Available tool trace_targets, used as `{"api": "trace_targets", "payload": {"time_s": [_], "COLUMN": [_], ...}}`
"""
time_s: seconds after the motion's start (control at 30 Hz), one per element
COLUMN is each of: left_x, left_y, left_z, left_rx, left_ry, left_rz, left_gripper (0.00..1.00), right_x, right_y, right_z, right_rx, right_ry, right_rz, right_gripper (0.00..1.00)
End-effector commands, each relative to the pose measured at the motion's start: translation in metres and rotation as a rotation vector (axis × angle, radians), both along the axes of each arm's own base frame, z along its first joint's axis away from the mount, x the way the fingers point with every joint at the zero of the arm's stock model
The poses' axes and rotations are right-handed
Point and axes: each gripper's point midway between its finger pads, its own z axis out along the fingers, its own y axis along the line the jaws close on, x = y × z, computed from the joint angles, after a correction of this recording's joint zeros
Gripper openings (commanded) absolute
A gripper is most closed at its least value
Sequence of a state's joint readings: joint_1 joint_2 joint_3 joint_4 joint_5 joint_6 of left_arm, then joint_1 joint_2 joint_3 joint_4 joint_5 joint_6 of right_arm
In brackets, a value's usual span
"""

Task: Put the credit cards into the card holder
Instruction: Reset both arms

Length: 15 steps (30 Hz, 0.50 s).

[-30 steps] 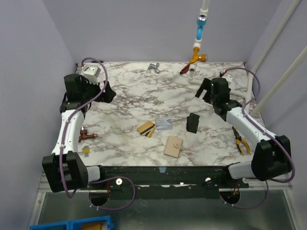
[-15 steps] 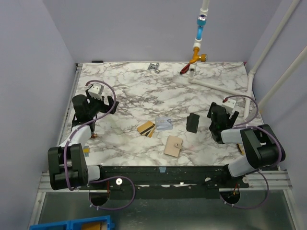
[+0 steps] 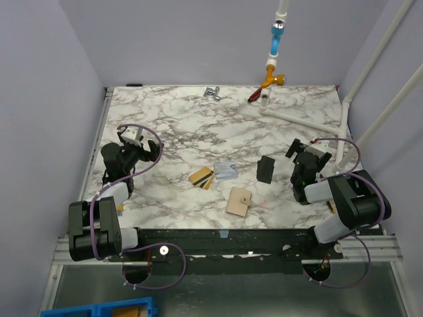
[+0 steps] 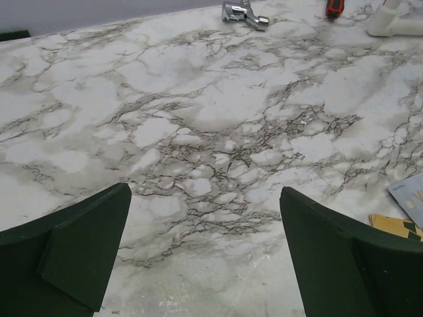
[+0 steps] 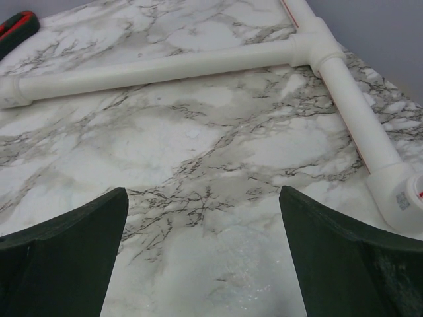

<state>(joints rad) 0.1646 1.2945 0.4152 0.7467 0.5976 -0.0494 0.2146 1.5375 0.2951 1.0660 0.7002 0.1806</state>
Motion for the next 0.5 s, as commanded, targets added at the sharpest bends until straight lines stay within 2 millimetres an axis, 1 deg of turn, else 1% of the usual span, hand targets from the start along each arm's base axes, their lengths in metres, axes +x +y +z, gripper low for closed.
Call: {"api": "trace_targets", "payload": {"time_s": [0.0,0.07,0.1,0.2,0.27,0.3,0.33,0.37,0.4,0.43,0.47], "left_x": [0.001,0.001,-0.001,-0.017,-0.022,-0.023,-0.025,-0.029,-0.033,-0.035,-0.032], "left_y": [0.005,0.005,0.003,-0.002,0.003,0.011,0.017,0.016,0.008,0.008,0.011], "left_z": [0.013,0.013,0.013,0.018,0.018,0.018,0.019,0.016,0.018,0.019,0.014], "left_rx": [0.008,0.008,0.01,0.042,0.049,0.038,0.031,0.043,0.056,0.065,0.088], "left_ry": [-0.065,-0.064,-0.074,-0.167,-0.204,-0.223,-0.245,-0.271,-0.324,-0.348,-0.313], "left_rz": [0.02,0.019,0.012,-0.005,0.058,0.128,0.179,0.194,0.182,0.209,0.234], "left_gripper": [0.99,0.99,0.99,0.99,0.98,0.98,0.99,0.99,0.98,0.99,0.98], "right_x": [0.016,0.018,0.014,0.006,0.006,0.005,0.006,0.01,0.014,0.016,0.017], "right_y": [0.016,0.027,0.028,0.032,0.036,0.037,0.033,0.032,0.031,0.029,0.026], "right_z": [0.014,0.014,0.014,0.019,0.017,0.01,0.012,0.009,0.007,0.002,0.002], "right_rx": [-0.015,-0.034,-0.033,-0.03,-0.035,-0.021,-0.024,-0.037,-0.013,0.003,0.018], "right_ry": [-0.072,-0.072,-0.08,-0.114,-0.119,-0.099,-0.128,-0.115,-0.101,-0.079,-0.083], "right_rz": [0.107,0.188,0.198,0.238,0.265,0.286,0.275,0.274,0.27,0.271,0.272], "right_gripper": [1.0,1.0,1.0,1.0,1.0,1.0,1.0,1.0,1.0,1.0,1.0]}}
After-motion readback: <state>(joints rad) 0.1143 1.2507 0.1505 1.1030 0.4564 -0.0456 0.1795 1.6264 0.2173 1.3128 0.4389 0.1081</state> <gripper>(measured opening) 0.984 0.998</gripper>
